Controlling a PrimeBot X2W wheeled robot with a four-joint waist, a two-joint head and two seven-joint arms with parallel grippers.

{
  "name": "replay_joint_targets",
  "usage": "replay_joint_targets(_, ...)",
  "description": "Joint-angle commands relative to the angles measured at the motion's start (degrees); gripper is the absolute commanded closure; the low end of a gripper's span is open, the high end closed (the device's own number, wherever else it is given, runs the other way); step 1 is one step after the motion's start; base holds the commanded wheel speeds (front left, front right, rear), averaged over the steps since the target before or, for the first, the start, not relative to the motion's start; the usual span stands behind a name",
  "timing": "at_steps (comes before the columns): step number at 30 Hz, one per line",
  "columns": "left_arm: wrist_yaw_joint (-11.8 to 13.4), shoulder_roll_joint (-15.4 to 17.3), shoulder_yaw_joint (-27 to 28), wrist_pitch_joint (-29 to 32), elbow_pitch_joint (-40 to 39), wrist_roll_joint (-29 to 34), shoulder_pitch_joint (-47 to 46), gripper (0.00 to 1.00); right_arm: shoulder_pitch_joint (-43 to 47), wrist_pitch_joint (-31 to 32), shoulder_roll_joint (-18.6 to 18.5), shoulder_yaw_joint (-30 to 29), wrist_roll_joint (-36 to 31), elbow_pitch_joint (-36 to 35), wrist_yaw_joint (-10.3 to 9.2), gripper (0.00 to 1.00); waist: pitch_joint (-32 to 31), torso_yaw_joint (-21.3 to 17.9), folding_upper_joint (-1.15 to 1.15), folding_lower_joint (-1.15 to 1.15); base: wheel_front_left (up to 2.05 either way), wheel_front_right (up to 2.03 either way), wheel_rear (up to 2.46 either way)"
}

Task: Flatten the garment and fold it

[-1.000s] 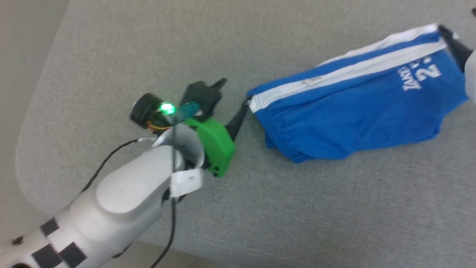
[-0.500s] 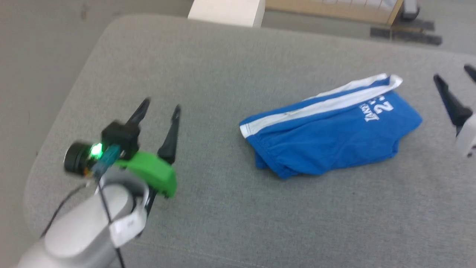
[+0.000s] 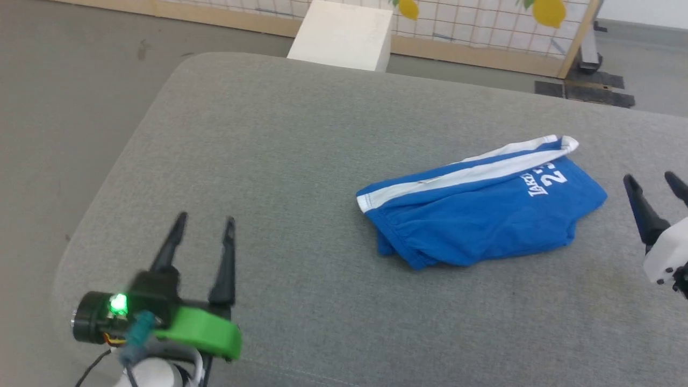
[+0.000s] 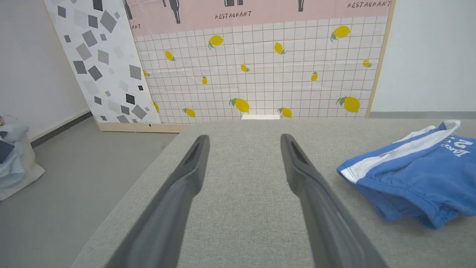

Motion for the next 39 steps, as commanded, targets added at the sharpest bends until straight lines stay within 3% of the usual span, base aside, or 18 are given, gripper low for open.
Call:
replay_joint_targets(1,-1.09,-0.09,-0.48,-0.26,0.38,2.72,0.84,0.0,0.9,1.56,0.57,-1.21,-1.25,-0.72,-0.1,0.0,0.67,1.0,0.0,0.01,0.0,0.0,0.0)
replay_joint_targets(7,-3.76,-2.57,-1.33,-0.26,2.56,9.11,1.9,0.0,0.18,14.84,1.96,-5.97,-4.21,-2.49,-0.1,0.0,4.09,3.71,0.0,0.01,0.0,0.0,0.0)
replay_joint_targets(9,-5.0,-4.04,-1.25,-0.27,2.93,11.32,1.78,0.0,-2.58,22.79,1.38,-7.1,-4.68,-2.82,-0.1,0.0,6.4,5.39,0.0,0.01,0.0,0.0,0.0)
replay_joint_targets(17,-7.63,-8.51,0.95,-0.27,3.6,14.59,0.37,0.0,-9.67,37.5,-2.36,-8.84,-6.72,0.78,-0.1,0.0,11.94,10.92,0.0,0.01,0.0,0.0,0.0)
replay_joint_targets(24,-9.88,-12.01,2.41,-0.27,4.33,17.13,0.24,0.0,-11.34,45.26,-3.58,-8.71,-7.45,4.09,-0.1,0.0,15.1,14.2,0.0,0.01,0.0,0.0,0.0)
replay_joint_targets(32,-12.16,-14.73,3.88,-0.27,4.88,19.46,0.69,0.0,-8.67,46.33,-3.03,-8.38,-7.77,4.73,-0.1,0.0,16.39,15.11,0.0,0.01,0.0,0.0,0.0)
replay_joint_targets(34,-12.67,-15.23,4.25,-0.27,5.05,19.9,0.77,0.0,-7.91,46.27,-2.63,-8.14,-7.56,4.59,-0.1,0.74,16.47,14.88,0.0,0.01,0.0,0.0,0.0)
replay_joint_targets(35,-12.92,-15.41,4.42,-0.27,5.12,20.07,0.79,0.0,-7.7,46.07,-2.48,-8.01,-7.46,4.39,-0.1,1.0,16.5,14.73,0.0,0.01,0.0,0.0,0.0)
replay_joint_targets(39,-13.98,-16.04,5.2,-0.27,5.68,20.74,0.88,0.0,-7.5,42.98,-2.31,-8.22,-7.28,3.31,-0.1,1.0,15.93,13.69,0.0,0.01,0.0,0.0,0.0)
